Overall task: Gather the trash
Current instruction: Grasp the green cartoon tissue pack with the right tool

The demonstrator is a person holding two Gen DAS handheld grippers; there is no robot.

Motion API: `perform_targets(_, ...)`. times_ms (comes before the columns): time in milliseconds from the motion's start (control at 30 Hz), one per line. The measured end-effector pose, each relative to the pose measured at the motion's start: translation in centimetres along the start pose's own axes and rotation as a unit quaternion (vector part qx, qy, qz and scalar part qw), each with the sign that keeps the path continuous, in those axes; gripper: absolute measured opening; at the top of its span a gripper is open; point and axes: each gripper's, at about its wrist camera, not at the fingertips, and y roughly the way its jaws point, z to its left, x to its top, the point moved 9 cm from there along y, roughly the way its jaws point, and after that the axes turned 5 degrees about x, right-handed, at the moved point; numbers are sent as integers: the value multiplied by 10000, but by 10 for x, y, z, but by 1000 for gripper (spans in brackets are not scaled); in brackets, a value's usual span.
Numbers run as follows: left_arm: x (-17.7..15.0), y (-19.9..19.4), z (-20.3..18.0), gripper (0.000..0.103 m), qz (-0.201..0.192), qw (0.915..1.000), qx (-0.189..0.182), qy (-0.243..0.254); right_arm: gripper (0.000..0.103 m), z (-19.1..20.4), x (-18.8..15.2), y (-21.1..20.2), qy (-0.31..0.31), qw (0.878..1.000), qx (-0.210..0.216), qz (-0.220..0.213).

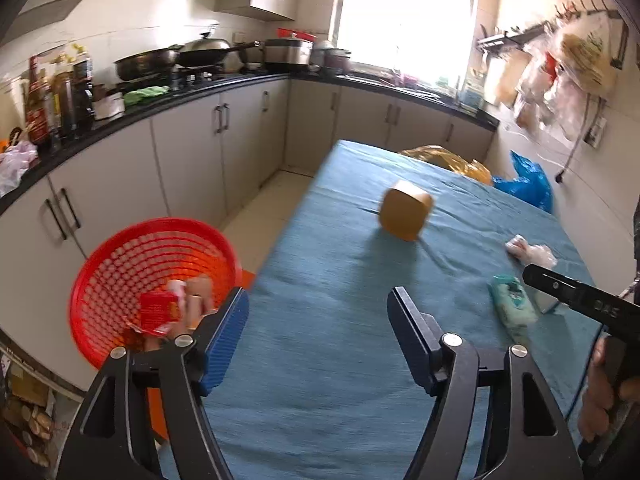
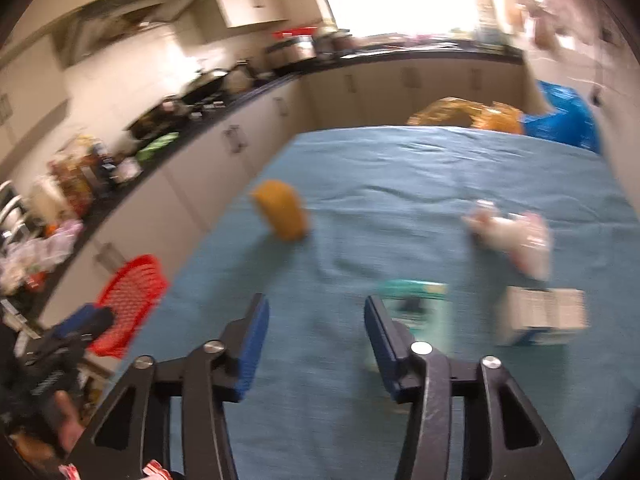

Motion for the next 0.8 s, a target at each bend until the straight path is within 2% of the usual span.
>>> perform_targets(67, -1, 1, -12, 73, 49, 9999, -70, 56, 62, -23, -1, 0, 132, 9997, -177, 84)
perform_targets(167, -2, 0, -31, 75, 117, 9996, -184, 162, 62, -38, -4, 7, 172, 9990, -323, 254)
perform_targets(233, -1, -1, -41, 77, 123, 9994, -222, 247, 62, -43, -8, 14, 191, 9983, -404, 366)
perform_targets(333, 5, -2, -53, 87, 129, 9990, -252, 354, 62, -44, -15, 27, 144, 9974, -403, 582)
perform_targets(533, 23, 14, -64, 88, 405, 9980, -334, 350, 62, -42, -31, 41, -82, 9945, -581, 872)
perform_targets(600, 29, 22, -68, 88, 470, 9979, -310, 315, 46, -41, -33, 43, -169, 9943, -612, 856)
perform_targets(733, 45, 42, -79, 88, 621, 9974, -155, 337, 35, -40, -31, 37, -25, 9967, -315, 742)
perform_targets(800, 54, 52, -86, 88, 723, 9969, -146, 258, 25, -40, -27, 30, 68, 9980, -141, 607)
